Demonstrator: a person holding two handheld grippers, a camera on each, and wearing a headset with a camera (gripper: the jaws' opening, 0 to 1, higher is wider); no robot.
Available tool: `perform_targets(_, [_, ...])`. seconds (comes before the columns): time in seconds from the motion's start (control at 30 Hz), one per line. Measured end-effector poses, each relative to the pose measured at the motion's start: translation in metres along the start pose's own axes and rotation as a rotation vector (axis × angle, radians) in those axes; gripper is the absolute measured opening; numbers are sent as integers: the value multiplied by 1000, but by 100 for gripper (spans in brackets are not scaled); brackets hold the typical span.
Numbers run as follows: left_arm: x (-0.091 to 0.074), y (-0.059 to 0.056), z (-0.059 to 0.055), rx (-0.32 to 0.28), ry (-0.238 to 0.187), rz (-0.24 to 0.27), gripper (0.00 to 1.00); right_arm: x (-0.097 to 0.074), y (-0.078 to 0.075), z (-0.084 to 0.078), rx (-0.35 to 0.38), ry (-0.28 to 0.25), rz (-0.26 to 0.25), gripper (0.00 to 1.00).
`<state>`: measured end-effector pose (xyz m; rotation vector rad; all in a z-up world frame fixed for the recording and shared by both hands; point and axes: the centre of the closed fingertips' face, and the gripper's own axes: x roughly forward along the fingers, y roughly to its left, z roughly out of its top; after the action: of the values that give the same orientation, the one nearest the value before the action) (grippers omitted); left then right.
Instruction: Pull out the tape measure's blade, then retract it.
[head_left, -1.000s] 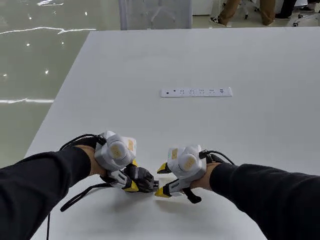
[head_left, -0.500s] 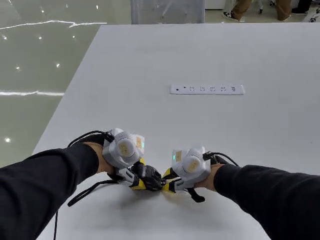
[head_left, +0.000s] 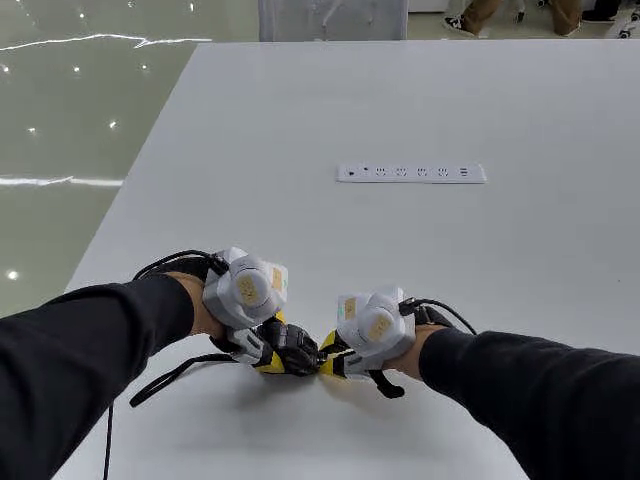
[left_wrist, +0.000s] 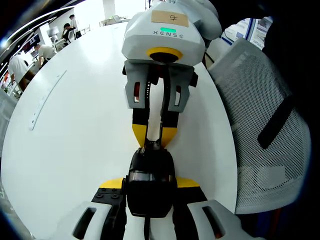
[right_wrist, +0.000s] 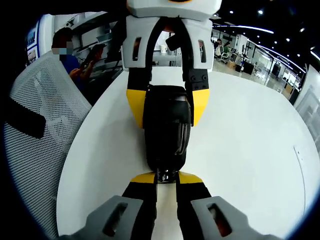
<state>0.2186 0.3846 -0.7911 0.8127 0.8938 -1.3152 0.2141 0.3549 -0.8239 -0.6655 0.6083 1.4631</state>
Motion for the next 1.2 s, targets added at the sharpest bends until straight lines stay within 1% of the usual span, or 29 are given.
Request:
perform_targets(0.1, [0,1,0,-14,-7,-2,31,-1,0,-1,14,-3,0,10])
perform_targets(0.23, [0,1,0,-14,-7,-3,31,-5,-1,-4,33,5,10,10])
perform_targets(0.37, [0,1,0,-16,-4,0,31,-7,-1,-9,34,14,14,10])
perform_targets(0.5, [0,1,0,-7,-3,1,31,-11,1,-13,32,14,11,10])
perform_targets(0.57, [0,0,0,-2,-5,1,31,-13,0,-15,44,11,7,10])
perform_targets(0.77, [0,0,0,-1,4,5,31,-17,2,-19,61,13,11,10])
perform_targets(0.9, [-1,1,-1,-2,7,9,31,-21,1,-21,60,15,9,10])
perform_targets(1.2, [0,1,0,-7,8,14,31,-32,1,-33,71,22,-5,10])
